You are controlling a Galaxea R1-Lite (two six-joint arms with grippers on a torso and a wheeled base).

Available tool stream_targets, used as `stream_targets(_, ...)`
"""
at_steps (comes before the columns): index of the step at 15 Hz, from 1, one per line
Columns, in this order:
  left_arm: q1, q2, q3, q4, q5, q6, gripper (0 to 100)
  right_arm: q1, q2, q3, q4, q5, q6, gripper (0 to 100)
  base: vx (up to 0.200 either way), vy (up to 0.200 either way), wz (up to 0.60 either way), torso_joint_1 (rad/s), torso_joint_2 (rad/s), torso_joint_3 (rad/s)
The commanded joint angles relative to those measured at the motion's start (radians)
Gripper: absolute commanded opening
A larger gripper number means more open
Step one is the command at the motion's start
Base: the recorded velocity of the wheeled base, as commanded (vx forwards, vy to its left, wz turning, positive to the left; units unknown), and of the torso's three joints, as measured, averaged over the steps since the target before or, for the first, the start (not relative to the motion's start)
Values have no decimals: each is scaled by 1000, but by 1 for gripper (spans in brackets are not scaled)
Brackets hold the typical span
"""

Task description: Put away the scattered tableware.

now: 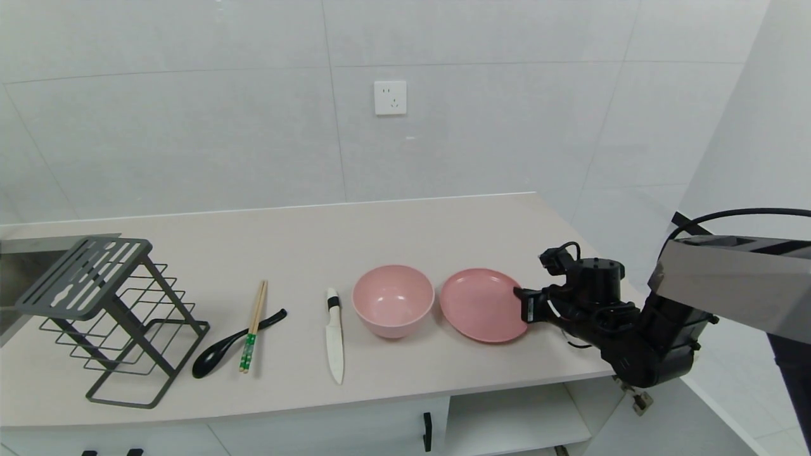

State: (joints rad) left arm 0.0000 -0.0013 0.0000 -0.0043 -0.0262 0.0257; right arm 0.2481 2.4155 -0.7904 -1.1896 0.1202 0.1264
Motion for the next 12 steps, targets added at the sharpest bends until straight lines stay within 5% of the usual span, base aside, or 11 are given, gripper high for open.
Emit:
stream_targets(1,0,1,0,0,0,0,100,-10,-41,43,-79,3,68,0,0,0,0,0,0,0)
stream_targets(7,0,1,0,0,2,-1,100,-16,-50,180,-370,9,225,0,0,0,0,0,0,0)
stream_targets(12,0,1,0,0,2,-3,100,-7,-122,224,-381,7,351,0,0,0,0,0,0,0)
